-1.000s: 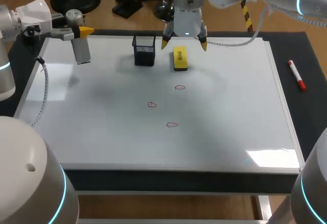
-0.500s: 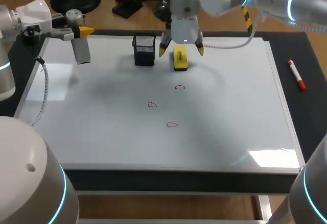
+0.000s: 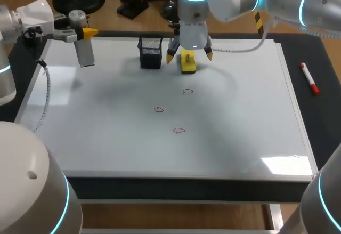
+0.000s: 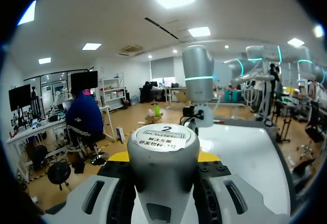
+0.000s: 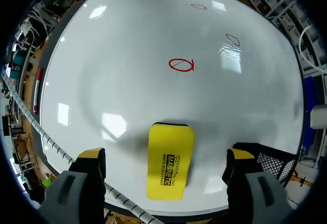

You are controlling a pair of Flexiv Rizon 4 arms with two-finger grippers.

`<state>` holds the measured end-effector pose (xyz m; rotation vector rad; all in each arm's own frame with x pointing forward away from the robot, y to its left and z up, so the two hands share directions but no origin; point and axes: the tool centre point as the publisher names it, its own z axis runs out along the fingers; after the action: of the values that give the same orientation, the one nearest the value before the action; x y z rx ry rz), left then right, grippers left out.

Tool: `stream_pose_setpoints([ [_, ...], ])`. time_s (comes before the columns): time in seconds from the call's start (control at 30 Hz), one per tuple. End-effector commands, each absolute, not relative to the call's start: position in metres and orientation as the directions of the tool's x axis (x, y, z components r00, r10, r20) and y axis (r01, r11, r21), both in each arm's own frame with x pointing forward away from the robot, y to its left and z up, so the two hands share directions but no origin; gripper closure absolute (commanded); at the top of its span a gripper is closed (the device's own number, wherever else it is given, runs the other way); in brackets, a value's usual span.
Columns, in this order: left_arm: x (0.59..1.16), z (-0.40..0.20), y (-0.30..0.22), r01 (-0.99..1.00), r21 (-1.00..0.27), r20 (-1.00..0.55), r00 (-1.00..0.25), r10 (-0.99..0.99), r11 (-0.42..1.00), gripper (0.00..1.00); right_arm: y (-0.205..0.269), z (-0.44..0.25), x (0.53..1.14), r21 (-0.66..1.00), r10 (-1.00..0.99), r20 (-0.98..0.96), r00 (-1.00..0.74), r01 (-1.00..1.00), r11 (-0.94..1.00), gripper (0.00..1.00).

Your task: Pick up the inspection probe, press it on each red-marked spot on the whiteboard one by one, put down the probe, pick up the eraser, and wipe off all the red marks.

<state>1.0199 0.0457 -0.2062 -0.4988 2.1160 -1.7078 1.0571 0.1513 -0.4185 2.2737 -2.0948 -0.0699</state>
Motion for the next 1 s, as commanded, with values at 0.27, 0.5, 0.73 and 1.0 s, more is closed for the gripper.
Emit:
stream_pose_setpoints([
  [0.27, 1.020, -0.206, 0.046, -0.038, -0.979, -0.067, -0.868, -0.493, 0.200, 1.00, 0.153, -0.424, 1.069, 0.075, -0.998, 0.006, 0.061, -0.995, -0.060, 0.00],
  [0.5, 1.020, -0.206, 0.046, -0.038, -0.979, -0.067, -0.868, -0.493, 0.200, 1.00, 0.155, -0.425, 1.074, 0.067, -0.999, 0.007, 0.033, -0.997, -0.032, 0.00],
  [0.73, 1.020, -0.206, 0.046, -0.038, -0.979, -0.067, -0.868, -0.493, 0.200, 1.00, 0.154, -0.424, 1.076, 0.064, -1.000, 0.007, 0.004, -0.998, -0.004, 0.00],
  [1.0, 1.020, -0.206, 0.046, -0.038, -0.979, -0.067, -0.868, -0.493, 0.200, 1.00, 0.153, -0.423, 1.075, 0.077, -1.000, -0.004, -0.014, -0.997, 0.014, 1.00],
])
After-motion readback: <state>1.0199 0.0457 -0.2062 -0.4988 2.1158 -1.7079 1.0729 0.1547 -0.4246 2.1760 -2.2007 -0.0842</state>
